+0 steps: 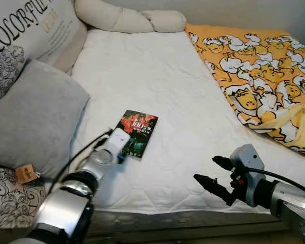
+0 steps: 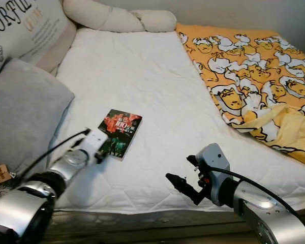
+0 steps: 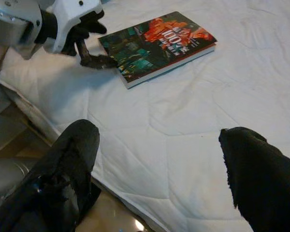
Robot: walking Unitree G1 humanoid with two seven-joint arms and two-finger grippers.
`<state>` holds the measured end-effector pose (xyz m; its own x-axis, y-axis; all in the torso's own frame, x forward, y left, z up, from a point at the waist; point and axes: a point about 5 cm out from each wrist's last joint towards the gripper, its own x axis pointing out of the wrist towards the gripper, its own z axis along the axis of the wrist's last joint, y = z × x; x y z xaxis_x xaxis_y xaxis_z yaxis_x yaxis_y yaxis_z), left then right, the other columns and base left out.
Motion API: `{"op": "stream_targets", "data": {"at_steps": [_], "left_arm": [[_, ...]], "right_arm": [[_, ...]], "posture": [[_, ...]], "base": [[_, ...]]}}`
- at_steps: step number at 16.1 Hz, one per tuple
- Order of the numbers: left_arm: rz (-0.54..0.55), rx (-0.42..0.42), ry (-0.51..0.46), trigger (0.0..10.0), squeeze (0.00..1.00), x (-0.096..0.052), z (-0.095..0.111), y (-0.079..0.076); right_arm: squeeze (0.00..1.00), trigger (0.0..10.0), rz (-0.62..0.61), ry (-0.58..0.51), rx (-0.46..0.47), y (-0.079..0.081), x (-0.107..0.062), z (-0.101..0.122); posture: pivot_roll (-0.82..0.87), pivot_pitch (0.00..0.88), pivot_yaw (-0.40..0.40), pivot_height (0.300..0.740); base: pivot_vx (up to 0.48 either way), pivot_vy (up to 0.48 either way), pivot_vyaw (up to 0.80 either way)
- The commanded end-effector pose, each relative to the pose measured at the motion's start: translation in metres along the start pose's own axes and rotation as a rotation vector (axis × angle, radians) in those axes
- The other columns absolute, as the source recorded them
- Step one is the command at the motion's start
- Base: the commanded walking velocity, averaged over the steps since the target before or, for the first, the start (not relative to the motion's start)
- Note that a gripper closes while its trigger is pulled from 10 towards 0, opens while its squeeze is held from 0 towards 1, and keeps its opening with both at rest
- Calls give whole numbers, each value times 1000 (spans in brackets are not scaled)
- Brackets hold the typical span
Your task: Clean up the room
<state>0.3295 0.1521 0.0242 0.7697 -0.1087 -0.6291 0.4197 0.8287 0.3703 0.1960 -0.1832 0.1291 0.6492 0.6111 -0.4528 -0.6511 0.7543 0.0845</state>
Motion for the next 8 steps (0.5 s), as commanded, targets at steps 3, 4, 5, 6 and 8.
{"op": "stream_targets", "data": {"at_steps": [3,4,5,6,8], "left_arm": [[-185,-58,-33,10000,0,3,17,-34],[-210,-64,-38,10000,0,3,19,-41],[-221,-61,-38,10000,0,3,20,-44],[-238,-38,-36,10000,0,3,20,-50],[-265,-59,-44,10000,0,3,24,-58]], "right_arm": [[0,10000,-5,-6,12,6,-4,4],[0,10000,-3,-7,14,7,-5,4],[0,10000,-2,-7,15,7,-5,4],[0,10000,0,-8,14,7,-5,5],[0,10000,1,-12,15,7,-6,7]], "posture": [[-418,21,-59,740],[-418,22,-59,740],[-421,22,-58,740],[-425,19,-56,740],[-427,15,-58,740]], "base": [[0,0,0],[0,0,0],[0,0,0],[0,0,0],[0,0,0]]}}
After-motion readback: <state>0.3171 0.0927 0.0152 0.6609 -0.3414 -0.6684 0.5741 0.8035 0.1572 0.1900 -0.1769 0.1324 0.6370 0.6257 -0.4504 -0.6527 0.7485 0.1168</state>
